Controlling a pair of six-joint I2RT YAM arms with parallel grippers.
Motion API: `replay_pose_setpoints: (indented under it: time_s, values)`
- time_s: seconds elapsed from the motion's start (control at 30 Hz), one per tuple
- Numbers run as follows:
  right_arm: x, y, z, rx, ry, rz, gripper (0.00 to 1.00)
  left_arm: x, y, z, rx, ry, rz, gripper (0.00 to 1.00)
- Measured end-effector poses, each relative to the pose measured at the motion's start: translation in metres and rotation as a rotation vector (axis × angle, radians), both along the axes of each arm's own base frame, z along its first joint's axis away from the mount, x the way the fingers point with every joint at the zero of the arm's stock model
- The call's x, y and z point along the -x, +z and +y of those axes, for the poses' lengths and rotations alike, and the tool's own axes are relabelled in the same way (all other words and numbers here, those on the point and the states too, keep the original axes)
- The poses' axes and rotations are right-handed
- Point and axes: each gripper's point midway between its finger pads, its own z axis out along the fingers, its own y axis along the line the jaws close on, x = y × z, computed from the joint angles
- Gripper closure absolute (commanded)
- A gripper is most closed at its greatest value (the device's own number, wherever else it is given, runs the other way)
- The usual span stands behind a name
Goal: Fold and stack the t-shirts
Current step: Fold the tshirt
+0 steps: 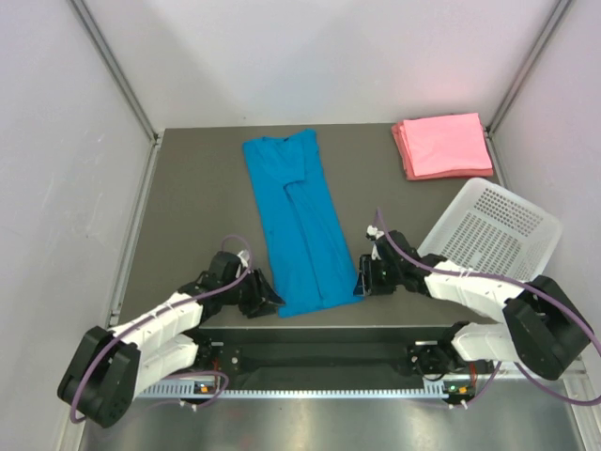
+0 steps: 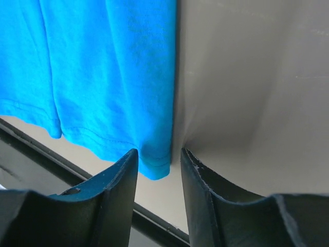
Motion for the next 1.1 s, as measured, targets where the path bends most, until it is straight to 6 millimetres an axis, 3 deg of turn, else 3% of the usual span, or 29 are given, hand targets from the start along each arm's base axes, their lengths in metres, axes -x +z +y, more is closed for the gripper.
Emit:
replay_pose_setpoints:
  time_s: [0.2,0.53,0.7,1.1]
  values:
    - [-0.003,-0.002,0.003,-0.003,0.005,-0.002,0.66,0.001,0.000,-0.007,0.007,-0.013,0.011,0.54]
    - [-0.003,-0.002,0.009,-0.033,0.021,-0.003,0.68,0.007,-0.005,-0.010,0.033,0.018,0.023,0.64]
    - [-0.002,-0.002,0.012,-0.046,0.033,-0.007,0.68,0.009,-0.005,-0.011,0.039,0.017,0.027,0.59]
    - [0.002,-0.002,0.009,-0.043,0.030,-0.007,0.68,0.014,-0.005,-0.003,-0.020,0.010,0.029,0.60]
